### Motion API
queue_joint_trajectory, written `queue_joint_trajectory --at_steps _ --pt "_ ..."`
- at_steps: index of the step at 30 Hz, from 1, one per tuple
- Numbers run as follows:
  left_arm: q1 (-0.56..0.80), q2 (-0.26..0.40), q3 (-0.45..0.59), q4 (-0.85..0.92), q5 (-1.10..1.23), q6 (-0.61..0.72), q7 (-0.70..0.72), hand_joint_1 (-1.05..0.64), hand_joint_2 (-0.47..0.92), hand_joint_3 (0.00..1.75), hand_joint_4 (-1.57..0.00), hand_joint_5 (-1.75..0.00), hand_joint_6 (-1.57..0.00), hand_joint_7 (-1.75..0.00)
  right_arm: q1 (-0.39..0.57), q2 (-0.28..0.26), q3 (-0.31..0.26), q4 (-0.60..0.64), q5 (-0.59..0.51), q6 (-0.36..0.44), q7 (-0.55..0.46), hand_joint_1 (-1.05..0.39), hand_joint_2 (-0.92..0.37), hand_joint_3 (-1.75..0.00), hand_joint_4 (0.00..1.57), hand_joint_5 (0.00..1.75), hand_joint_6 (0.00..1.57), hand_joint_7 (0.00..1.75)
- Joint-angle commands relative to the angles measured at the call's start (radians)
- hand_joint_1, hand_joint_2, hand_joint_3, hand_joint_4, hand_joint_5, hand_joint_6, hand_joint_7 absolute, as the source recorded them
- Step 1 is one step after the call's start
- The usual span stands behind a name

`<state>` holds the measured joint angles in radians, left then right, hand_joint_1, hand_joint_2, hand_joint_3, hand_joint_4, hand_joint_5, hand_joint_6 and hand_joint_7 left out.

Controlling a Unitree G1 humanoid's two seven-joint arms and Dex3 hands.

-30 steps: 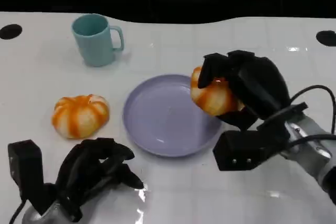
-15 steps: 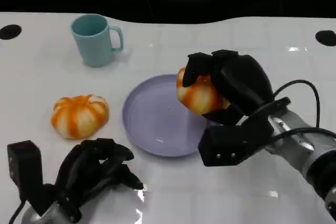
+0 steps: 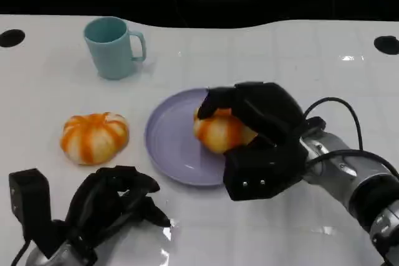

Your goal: Grasp the bread from the table and place it into the plate.

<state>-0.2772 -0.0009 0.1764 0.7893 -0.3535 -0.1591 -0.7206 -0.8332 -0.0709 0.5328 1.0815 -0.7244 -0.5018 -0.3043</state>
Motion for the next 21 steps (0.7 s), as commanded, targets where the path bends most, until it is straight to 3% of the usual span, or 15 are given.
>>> queue_joint_trajectory --at_steps 1,3,4,5,9,21 --pt "0.026 0.012 -0.003 0.005 0.01 0.008 0.005 -1.03 0.74 0.0 -1.57 -0.46 -1.57 -0.21 -0.02 -0.013 -0.009 -0.023 0.02 0.009 0.041 -0.56 -0.92 -0.15 0.38 0.6 0.44 0.17" --pt "0.027 0.012 -0.005 0.004 0.013 0.005 0.007 -1.03 0.74 0.0 -1.57 -0.46 -1.57 -0.21 -0.016 -0.018 -0.005 -0.028 0.018 0.017 0.062 -0.56 -0.92 -0.15 0.38 0.58 0.44 0.16" --pt "0.027 0.012 -0.006 0.003 0.013 0.005 0.007 -1.04 0.75 0.01 -1.57 -0.46 -1.57 -0.21 -0.015 -0.023 0.001 -0.033 0.012 0.025 0.079 -0.76 -0.92 -0.21 0.19 0.49 0.24 0.07" --pt "0.026 0.012 -0.006 0.003 0.012 0.007 0.009 -1.04 0.75 0.01 -1.57 -0.47 -1.57 -0.21 -0.014 -0.027 0.005 -0.037 0.008 0.03 0.091 -0.84 -0.92 -0.25 0.12 0.45 0.16 0.04" --pt "0.023 0.011 -0.004 0.009 0.007 0.008 0.004 -1.03 0.74 0.0 -1.57 -0.47 -1.57 -0.21 -0.009 -0.036 0.013 -0.061 -0.002 0.047 0.11 -0.98 -0.92 -0.32 0.01 0.38 0.03 0.0" --pt "0.028 0.004 -0.01 0.001 0.013 0.002 0.014 -1.04 0.75 0.0 -1.57 -0.47 -1.57 -0.21 0.044 -0.081 0.006 -0.179 0.01 0.046 0.16 -1.03 -0.92 -0.32 0.06 0.37 0.02 0.01"
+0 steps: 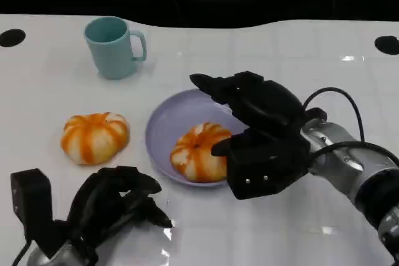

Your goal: Grasp the bread from the table and place it into the plate.

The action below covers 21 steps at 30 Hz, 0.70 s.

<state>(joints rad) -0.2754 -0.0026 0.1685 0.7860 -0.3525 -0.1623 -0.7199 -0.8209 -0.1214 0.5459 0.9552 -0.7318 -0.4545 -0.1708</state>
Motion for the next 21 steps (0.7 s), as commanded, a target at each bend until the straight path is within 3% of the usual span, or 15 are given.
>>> queue_joint_trajectory --at_steps 1,4,5,7,8,9,11,14,15,17,21 --pt "0.026 0.005 -0.002 0.004 0.011 0.006 0.014 -1.04 0.75 0.0 -1.57 -0.47 -1.57 -0.21 0.036 -0.032 -0.008 -0.062 0.019 0.0 0.03 -1.02 -0.92 -0.31 0.06 0.38 0.03 0.01" --pt "0.026 0.003 -0.001 0.007 0.009 0.002 0.012 -1.04 0.75 0.0 -1.57 -0.47 -1.57 -0.2 0.066 -0.052 -0.02 -0.101 0.026 -0.017 0.019 -1.02 -0.92 -0.31 0.06 0.38 0.03 0.01" --pt "0.027 0.001 0.0 0.008 0.008 0.001 0.014 -1.04 0.74 0.0 -1.57 -0.47 -1.57 -0.2 0.089 -0.067 -0.03 -0.125 0.032 -0.041 -0.003 -0.9 -0.92 -0.25 0.23 0.48 0.2 0.1" --pt "0.028 -0.001 0.0 0.011 0.007 -0.002 0.014 -1.04 0.74 0.0 -1.57 -0.47 -1.57 -0.19 0.13 -0.088 -0.05 -0.159 0.042 -0.082 -0.05 -0.78 -0.92 -0.18 0.4 0.59 0.37 0.18" --pt "0.028 -0.002 0.0 0.011 0.008 -0.002 0.016 -1.05 0.74 0.0 -1.57 -0.46 -1.57 -0.19 0.148 -0.095 -0.059 -0.168 0.047 -0.102 -0.076 -0.71 -0.92 -0.12 0.46 0.77 0.47 0.27" --pt "0.028 -0.002 0.0 0.012 0.009 -0.003 0.017 -1.05 0.74 0.0 -1.57 -0.46 -1.57 -0.19 0.16 -0.1 -0.066 -0.174 0.048 -0.115 -0.092 -0.66 -0.92 -0.09 0.47 0.95 0.49 0.44" --pt "0.028 -0.003 0.0 0.012 0.009 -0.003 0.018 -1.05 0.74 0.0 -1.57 -0.46 -1.57 -0.2 0.169 -0.103 -0.072 -0.178 0.048 -0.127 -0.106 -0.62 -0.92 -0.07 0.47 1.1 0.46 0.64" --pt "0.028 -0.003 0.0 0.012 0.009 -0.003 0.018 -1.05 0.74 0.0 -1.57 -0.46 -1.57 -0.2 0.171 -0.104 -0.073 -0.178 0.045 -0.13 -0.109 -0.61 -0.92 -0.06 0.47 1.14 0.45 0.7" --pt "0.027 -0.005 -0.001 0.013 0.011 -0.006 0.019 -1.05 0.74 0.0 -1.57 -0.46 -1.57 -0.2 0.204 -0.114 -0.093 -0.185 0.063 -0.164 -0.143 -0.61 -0.92 -0.06 0.47 1.14 0.45 0.71" --pt "0.027 -0.005 -0.006 0.013 0.017 -0.013 0.022 -1.05 0.74 0.0 -1.57 -0.47 -1.57 -0.21 0.265 -0.132 -0.132 -0.207 0.113 -0.212 -0.155 -0.48 -0.92 -0.07 0.56 1.59 0.39 1.38" --pt "0.026 -0.01 -0.003 0.015 0.009 -0.007 0.023 -1.05 0.73 0.0 -1.57 -0.47 -1.57 -0.22 0.335 -0.154 -0.176 -0.26 0.189 -0.254 -0.1 -0.4 -0.92 -0.08 0.58 1.74 0.36 1.58"
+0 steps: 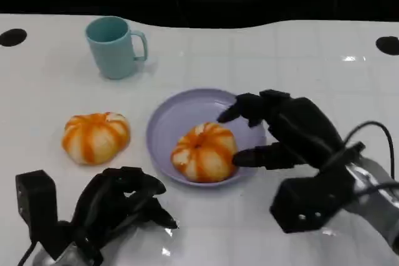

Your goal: Grasp the bread from the table and place it into the plate.

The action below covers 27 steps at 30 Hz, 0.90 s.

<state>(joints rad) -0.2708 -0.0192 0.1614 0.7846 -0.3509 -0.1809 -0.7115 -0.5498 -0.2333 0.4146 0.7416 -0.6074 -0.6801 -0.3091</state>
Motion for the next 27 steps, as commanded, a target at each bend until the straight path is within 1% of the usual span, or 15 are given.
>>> queue_joint_trajectory --at_steps 1,3,5,6,7,9,11,12,13,15,16,18,21,25,27 --pt "0.021 0.006 0.005 0.018 0.006 0.011 0.013 -1.05 0.73 0.0 -1.57 -0.46 -1.57 -0.21 0.082 -0.046 -0.054 -0.066 0.08 -0.029 0.055 -0.39 -0.92 -0.09 0.59 1.74 0.37 1.59" --pt "0.022 0.005 0.004 0.02 0.009 0.005 0.015 -1.04 0.74 0.0 -1.57 -0.46 -1.57 -0.21 0.113 -0.053 -0.072 -0.098 0.11 -0.036 0.082 -0.37 -0.91 -0.11 0.63 1.75 0.4 1.56" --pt "0.022 0.005 0.003 0.02 0.011 0.002 0.017 -1.04 0.74 0.01 -1.57 -0.46 -1.57 -0.21 0.128 -0.053 -0.083 -0.116 0.122 -0.037 0.1 -0.36 -0.87 -0.18 0.64 1.75 0.43 1.52" --pt "0.021 0.004 0.003 0.018 0.011 0.005 0.018 -1.04 0.74 0.0 -1.57 -0.46 -1.57 -0.21 0.151 -0.052 -0.097 -0.127 0.163 -0.054 0.127 -0.35 -0.87 -0.2 0.65 1.75 0.43 1.51" --pt "0.021 0.003 0.002 0.016 0.01 0.007 0.019 -1.04 0.74 0.0 -1.57 -0.46 -1.57 -0.21 0.172 -0.052 -0.109 -0.138 0.197 -0.067 0.148 -0.32 -0.77 -0.4 0.67 1.75 0.49 1.45" --pt "0.022 0.001 0.002 0.012 0.008 0.009 0.019 -1.04 0.74 0.0 -1.57 -0.46 -1.57 -0.21 0.208 -0.054 -0.128 -0.161 0.249 -0.087 0.183 -0.27 -0.51 -0.93 0.71 1.75 0.59 1.35" --pt "0.023 0.0 0.003 0.01 0.008 0.01 0.019 -1.04 0.74 0.0 -1.57 -0.47 -1.57 -0.21 0.219 -0.052 -0.139 -0.172 0.261 -0.089 0.202 -0.25 -0.45 -1.07 0.72 1.75 0.63 1.33" --pt "0.023 0.0 0.003 0.01 0.008 0.01 0.019 -1.04 0.74 0.0 -1.57 -0.47 -1.57 -0.21 0.221 -0.05 -0.143 -0.175 0.263 -0.089 0.209 -0.25 -0.44 -1.09 0.72 1.75 0.63 1.32" --pt "0.023 0.002 0.001 0.008 0.01 0.008 0.017 -1.04 0.74 0.0 -1.57 -0.47 -1.57 -0.21 0.258 -0.047 -0.155 -0.198 0.316 -0.09 0.239 -0.25 -0.43 -1.1 0.72 1.75 0.63 1.32" --pt "0.024 0.003 0.0 0.004 0.009 0.014 0.015 -1.03 0.74 0.0 -1.57 -0.46 -1.57 -0.2 0.339 -0.033 -0.177 -0.255 0.444 -0.074 0.314 -0.19 -0.47 -1.16 0.77 1.74 0.72 1.29" --pt "0.023 0.002 0.0 0.006 0.007 0.012 0.011 -1.03 0.74 0.0 -1.57 -0.46 -1.57 -0.2 0.38 -0.025 -0.186 -0.297 0.513 -0.04 0.357 -0.17 -0.48 -1.16 0.77 1.73 0.73 1.29" --pt "0.024 0.002 0.001 0.009 0.006 0.005 0.008 -1.03 0.74 0.0 -1.56 -0.46 -1.57 -0.19 0.436 -0.013 -0.197 -0.369 0.593 0.029 0.416 -0.17 -0.53 -1.14 0.75 1.71 0.71 1.35" --pt "0.025 0.003 0.0 0.012 0.01 -0.006 0.007 -1.04 0.75 0.01 -1.57 -0.46 -1.57 -0.2 0.495 -0.001 -0.216 -0.459 0.638 0.107 0.462 -0.16 -0.55 -1.12 0.74 1.69 0.68 1.38" --pt "0.025 0.003 -0.001 0.013 0.011 -0.008 0.007 -1.04 0.76 0.01 -1.57 -0.46 -1.57 -0.21 0.515 0.012 -0.236 -0.502 0.639 0.15 0.489 -0.15 -0.56 -1.11 0.75 1.67 0.68 1.39" --pt "0.022 0.009 0.0 0.017 0.012 -0.004 0.007 -1.04 0.76 0.01 -1.57 -0.46 -1.57 -0.2 0.585 0.024 -0.248 -0.59 0.756 0.277 0.547 -0.14 -0.58 -1.11 0.71 1.67 0.64 1.4"
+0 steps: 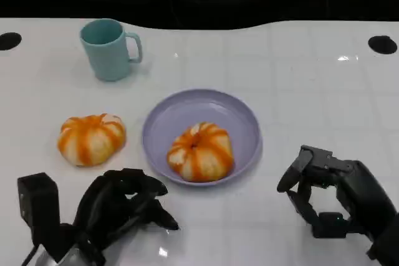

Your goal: Grasp the bread from the table and place it into the plate.

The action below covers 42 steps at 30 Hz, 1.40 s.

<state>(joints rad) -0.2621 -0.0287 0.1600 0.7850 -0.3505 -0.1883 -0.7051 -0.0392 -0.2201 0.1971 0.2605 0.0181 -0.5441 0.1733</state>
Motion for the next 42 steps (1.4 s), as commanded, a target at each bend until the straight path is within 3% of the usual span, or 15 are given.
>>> queue_joint_trajectory --at_steps 1,5,11,25,34,42 --pt "0.012 0.02 0.001 0.017 0.012 0.005 0.001 -1.04 0.76 0.01 -1.57 -0.46 -1.57 -0.2 0.097 0.015 -0.037 -0.142 0.169 0.188 0.086 -0.13 -0.59 -1.11 0.7 1.68 0.62 1.4" --pt "0.011 0.024 0.004 0.016 0.009 0.013 0.003 -1.05 0.75 0.0 -1.57 -0.46 -1.57 -0.21 0.121 0.041 -0.067 -0.175 0.292 0.292 0.174 -0.15 -0.59 -1.04 0.68 1.7 0.63 1.36" --pt "0.012 0.031 0.006 0.017 0.008 0.015 0.0 -1.04 0.75 0.0 -1.57 -0.46 -1.57 -0.2 0.124 0.08 -0.116 -0.172 0.363 0.373 0.237 -0.2 -0.57 -1.01 0.7 1.63 0.7 1.26" --pt "0.013 0.036 0.008 0.01 0.0 0.019 -0.01 -1.03 0.75 0.0 -1.57 -0.45 -1.57 -0.2 0.128 0.138 -0.19 -0.195 0.445 0.525 0.297 -0.27 -0.49 -1.14 0.77 1.59 0.76 1.28" --pt "0.017 0.037 0.005 0.0 0.003 0.026 -0.006 -1.03 0.75 0.0 -1.57 -0.45 -1.57 -0.2 0.133 0.144 -0.198 -0.205 0.44 0.557 0.324 -0.27 -0.45 -1.2 0.77 1.59 0.76 1.32" --pt "0.007 0.039 0.01 0.018 0.003 0.017 -0.007 -1.04 0.75 0.0 -1.57 -0.46 -1.57 -0.21 0.131 0.154 -0.196 -0.192 0.43 0.568 0.323 -0.3 -0.41 -1.24 0.74 1.7 0.75 1.42"
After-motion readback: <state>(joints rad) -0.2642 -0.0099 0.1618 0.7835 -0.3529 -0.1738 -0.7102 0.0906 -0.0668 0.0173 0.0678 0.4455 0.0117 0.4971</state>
